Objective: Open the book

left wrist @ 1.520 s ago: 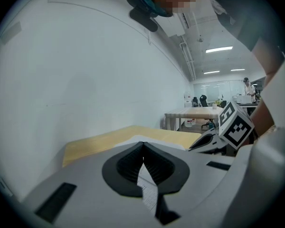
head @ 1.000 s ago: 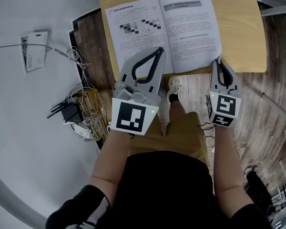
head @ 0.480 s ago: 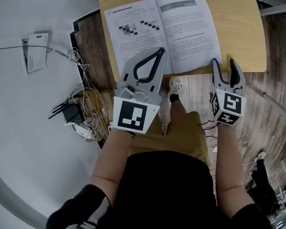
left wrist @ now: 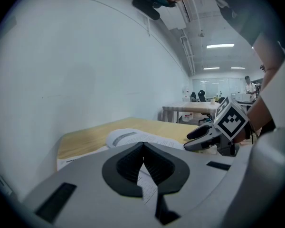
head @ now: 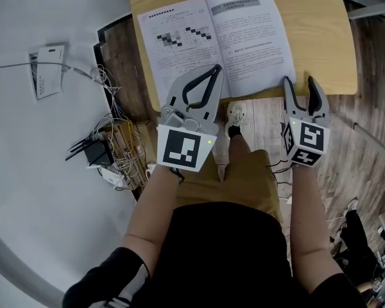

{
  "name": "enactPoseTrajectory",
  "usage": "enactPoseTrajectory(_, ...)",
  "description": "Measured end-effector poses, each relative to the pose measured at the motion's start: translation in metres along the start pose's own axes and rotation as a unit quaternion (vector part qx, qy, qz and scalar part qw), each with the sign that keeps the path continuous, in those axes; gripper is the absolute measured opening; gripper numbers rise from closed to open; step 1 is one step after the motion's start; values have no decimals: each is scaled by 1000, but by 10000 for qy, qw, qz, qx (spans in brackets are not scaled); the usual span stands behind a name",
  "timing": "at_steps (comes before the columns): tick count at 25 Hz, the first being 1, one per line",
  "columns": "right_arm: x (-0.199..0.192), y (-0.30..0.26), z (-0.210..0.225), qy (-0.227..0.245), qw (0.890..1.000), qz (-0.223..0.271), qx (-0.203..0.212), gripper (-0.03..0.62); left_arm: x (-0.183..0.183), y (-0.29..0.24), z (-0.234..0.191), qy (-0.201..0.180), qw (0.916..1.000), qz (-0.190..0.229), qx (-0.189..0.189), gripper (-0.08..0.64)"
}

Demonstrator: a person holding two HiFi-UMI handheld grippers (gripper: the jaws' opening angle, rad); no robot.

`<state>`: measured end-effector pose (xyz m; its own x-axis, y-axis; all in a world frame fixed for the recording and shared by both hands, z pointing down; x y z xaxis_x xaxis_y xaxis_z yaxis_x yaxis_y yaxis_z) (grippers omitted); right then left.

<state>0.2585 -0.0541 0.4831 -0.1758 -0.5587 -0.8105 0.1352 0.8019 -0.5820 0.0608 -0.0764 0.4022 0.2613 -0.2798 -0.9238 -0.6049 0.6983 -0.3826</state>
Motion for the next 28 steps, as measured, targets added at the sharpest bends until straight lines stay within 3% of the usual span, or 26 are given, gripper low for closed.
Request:
enactPoseTrajectory(9, 14, 4, -6, 663, 9976, 82, 203, 249, 10, 2, 3, -55, 9999, 67, 65, 11)
enactPoseTrajectory(28, 54, 23, -27, 892, 9921, 582, 666, 249, 28, 17, 0, -80, 9994, 188, 283, 11)
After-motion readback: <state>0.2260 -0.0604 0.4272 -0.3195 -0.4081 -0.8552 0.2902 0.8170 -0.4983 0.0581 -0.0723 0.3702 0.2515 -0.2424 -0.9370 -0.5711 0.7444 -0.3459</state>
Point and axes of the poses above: the fingertips, and each gripper's own axes: y backward along the fingers, z to its right, x out of its top, the point moved 2 cm from there along y, backward along the fingers, and after that the axes turned 4 degrees about y, right-handed, at the moved point
